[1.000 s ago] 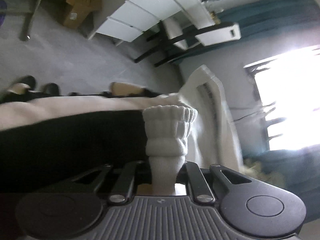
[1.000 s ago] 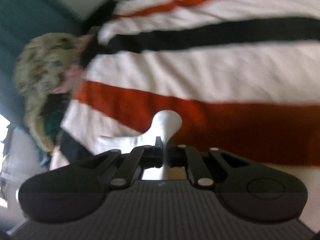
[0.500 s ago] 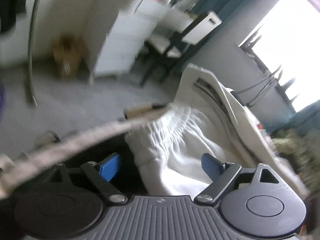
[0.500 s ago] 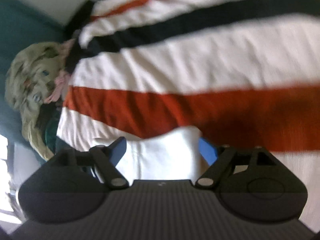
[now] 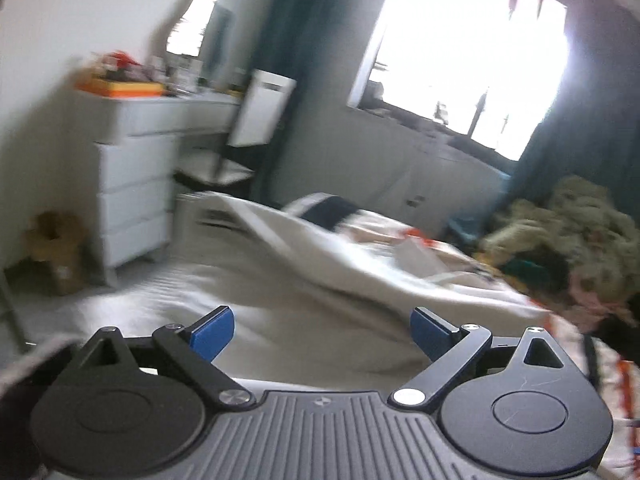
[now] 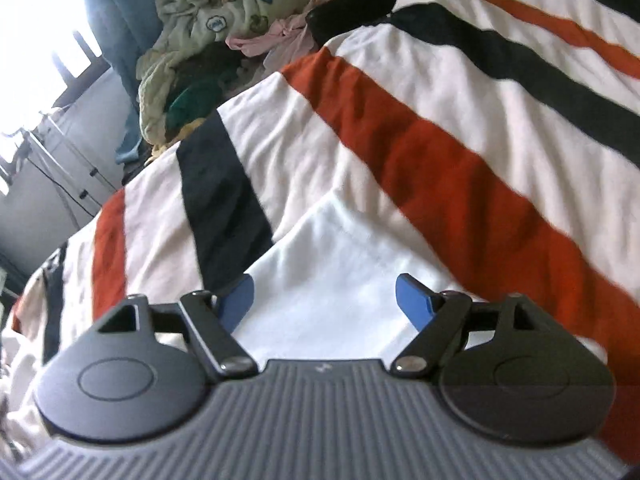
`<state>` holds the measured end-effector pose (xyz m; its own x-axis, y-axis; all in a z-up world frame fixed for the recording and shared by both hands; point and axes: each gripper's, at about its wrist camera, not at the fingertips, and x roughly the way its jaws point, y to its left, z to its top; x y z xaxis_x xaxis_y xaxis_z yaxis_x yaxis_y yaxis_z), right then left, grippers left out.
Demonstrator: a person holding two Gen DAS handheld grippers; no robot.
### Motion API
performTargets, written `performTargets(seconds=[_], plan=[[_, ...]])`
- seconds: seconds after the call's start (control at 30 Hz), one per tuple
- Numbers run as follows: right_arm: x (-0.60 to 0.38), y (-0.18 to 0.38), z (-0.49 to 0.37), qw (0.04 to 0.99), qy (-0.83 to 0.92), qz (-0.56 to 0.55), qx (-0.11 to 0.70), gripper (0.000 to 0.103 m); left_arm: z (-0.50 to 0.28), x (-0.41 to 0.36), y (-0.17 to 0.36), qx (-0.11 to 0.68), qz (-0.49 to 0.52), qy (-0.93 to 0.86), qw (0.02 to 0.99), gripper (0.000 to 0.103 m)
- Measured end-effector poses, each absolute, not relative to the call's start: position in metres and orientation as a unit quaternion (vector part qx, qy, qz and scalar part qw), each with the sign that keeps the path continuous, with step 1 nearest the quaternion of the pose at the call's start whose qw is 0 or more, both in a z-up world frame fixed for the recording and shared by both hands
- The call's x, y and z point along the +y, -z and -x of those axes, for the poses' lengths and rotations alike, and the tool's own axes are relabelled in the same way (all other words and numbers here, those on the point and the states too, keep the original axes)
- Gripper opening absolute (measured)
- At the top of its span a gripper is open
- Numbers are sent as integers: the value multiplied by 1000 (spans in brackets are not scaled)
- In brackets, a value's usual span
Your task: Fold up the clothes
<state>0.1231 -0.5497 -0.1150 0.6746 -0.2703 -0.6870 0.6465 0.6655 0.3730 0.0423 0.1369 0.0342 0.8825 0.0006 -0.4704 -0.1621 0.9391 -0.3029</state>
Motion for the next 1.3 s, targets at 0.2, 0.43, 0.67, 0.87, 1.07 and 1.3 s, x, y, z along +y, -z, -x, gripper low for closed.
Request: performTargets(seconds=[0.2,0.43,0.67,0.87,1.07,1.3], plan=[[-562,125,-125,866,290,-279,297,80,-104,44,7,257,128,26,958,97],[-572,153,-136,869,259,-265,329,71,-141,16,88,320,96,45,941,97],[-566,139,-132,865,319,-228,315,8,-143,11,94,295,76,56,951,97],[-580,133,-122,852,372,-231,287,7,-127,9,84,293,71,65,951,97],[-573,136,-125,852,366,-216,306,11,-120,10,77,285,67,57,955,97],[-536,107,-122,887,304,-187,293,68,-110,11,70,270,57,59,959,97]])
